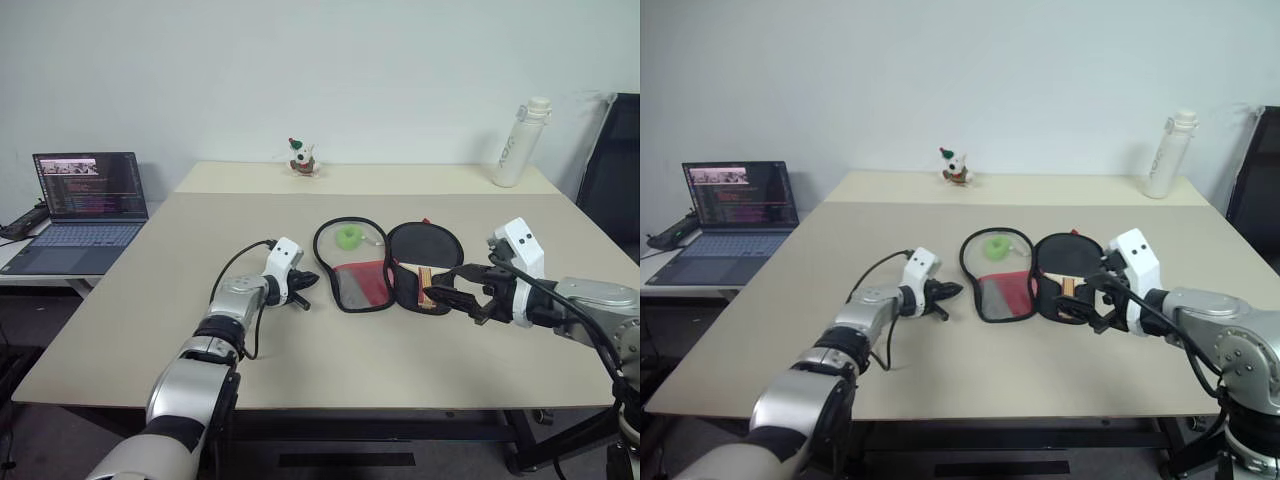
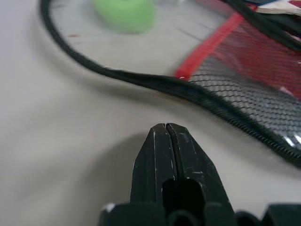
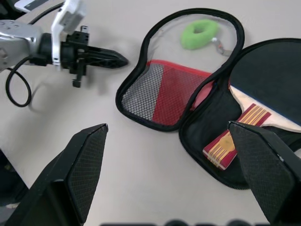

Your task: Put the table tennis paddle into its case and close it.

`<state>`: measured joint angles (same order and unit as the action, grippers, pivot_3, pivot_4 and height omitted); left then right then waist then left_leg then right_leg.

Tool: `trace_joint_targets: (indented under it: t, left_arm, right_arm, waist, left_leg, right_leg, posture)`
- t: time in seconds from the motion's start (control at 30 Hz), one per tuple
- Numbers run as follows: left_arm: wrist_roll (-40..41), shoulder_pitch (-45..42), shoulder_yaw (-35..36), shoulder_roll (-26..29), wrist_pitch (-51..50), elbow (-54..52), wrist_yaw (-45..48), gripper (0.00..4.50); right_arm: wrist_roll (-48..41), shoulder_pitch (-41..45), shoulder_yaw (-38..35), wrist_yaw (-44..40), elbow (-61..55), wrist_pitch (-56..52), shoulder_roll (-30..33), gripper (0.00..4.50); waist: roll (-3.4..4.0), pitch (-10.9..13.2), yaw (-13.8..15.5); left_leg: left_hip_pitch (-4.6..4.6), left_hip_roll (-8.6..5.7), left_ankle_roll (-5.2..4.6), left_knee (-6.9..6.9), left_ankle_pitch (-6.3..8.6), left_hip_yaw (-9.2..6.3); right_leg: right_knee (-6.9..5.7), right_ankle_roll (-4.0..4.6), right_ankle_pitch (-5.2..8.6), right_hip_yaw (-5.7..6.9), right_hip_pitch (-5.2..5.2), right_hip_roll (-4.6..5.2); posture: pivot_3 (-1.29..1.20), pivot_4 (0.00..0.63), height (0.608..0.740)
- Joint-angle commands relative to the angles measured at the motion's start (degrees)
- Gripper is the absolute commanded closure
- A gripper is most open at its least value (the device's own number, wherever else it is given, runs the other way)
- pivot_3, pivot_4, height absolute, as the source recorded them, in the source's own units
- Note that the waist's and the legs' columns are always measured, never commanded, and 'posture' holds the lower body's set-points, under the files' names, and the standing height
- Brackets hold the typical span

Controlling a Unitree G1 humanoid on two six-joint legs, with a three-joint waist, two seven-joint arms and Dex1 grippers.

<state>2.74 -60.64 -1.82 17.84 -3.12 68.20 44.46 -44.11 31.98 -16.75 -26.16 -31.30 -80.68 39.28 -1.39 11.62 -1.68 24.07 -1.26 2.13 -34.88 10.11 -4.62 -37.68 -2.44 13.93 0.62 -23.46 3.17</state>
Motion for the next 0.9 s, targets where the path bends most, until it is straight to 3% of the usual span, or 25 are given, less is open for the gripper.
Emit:
trace_joint_targets:
  t: [0.03, 0.4, 0.67, 0.9]
  left_arm:
    - [-0.81, -3.41, 0.55, -1.64, 1.57, 1.93, 0.15, 4.47]
    - [-1.19, -14.98, 0.92, -8.88, 4.28, 3.48, 3.78, 4.47]
    - [-1.18, -21.74, 2.01, -17.18, 6.32, 5.29, 3.0, 4.47]
    - [-0.4, -20.01, 3.52, -14.94, 7.11, 4.37, 6.3, 4.47]
  right_arm:
    - [-0.62, -1.08, -1.8, -0.69, -1.92, 1.87, 1.95, 0.0]
    - [-1.57, -5.85, -7.96, -1.78, -1.89, 1.63, 7.57, 0.0]
    - [-1.46, -5.92, -10.59, 0.04, 0.67, 1.55, 7.28, 0.0]
    - [1.35, -3.66, -6.93, 2.78, 7.24, 4.99, 4.52, 0.0]
  waist:
    - [-0.03, 0.01, 0.08]
    - [-0.23, 0.14, 0.57]
    - [-0.22, 0.14, 0.64]
    - [-0.2, 0.14, -0.12]
  left_leg:
    - [0.0, -0.01, 0.0, 0.0, 0.0, 0.0]
    - [0.15, -0.04, 0.01, -0.05, 0.0, -0.03]
    - [0.23, -0.03, 0.0, -0.01, 0.01, 0.01]
    - [0.2, -0.01, -0.01, -0.02, 0.01, 0.02]
  right_leg:
    - [0.01, 0.0, 0.0, 0.0, 0.0, 0.01]
    - [0.11, -0.07, -0.03, 0.03, -0.01, 0.02]
    - [0.37, -0.16, -0.09, 0.02, -0.01, 0.01]
    - [0.35, -0.2, -0.12, 0.0, -0.01, -0.01]
  posture:
    - [0.0, 0.15, 0.74]
    - [0.0, 0.15, 0.74]
    - [0.0, 0.15, 0.74]
    - [0.0, 0.15, 0.74]
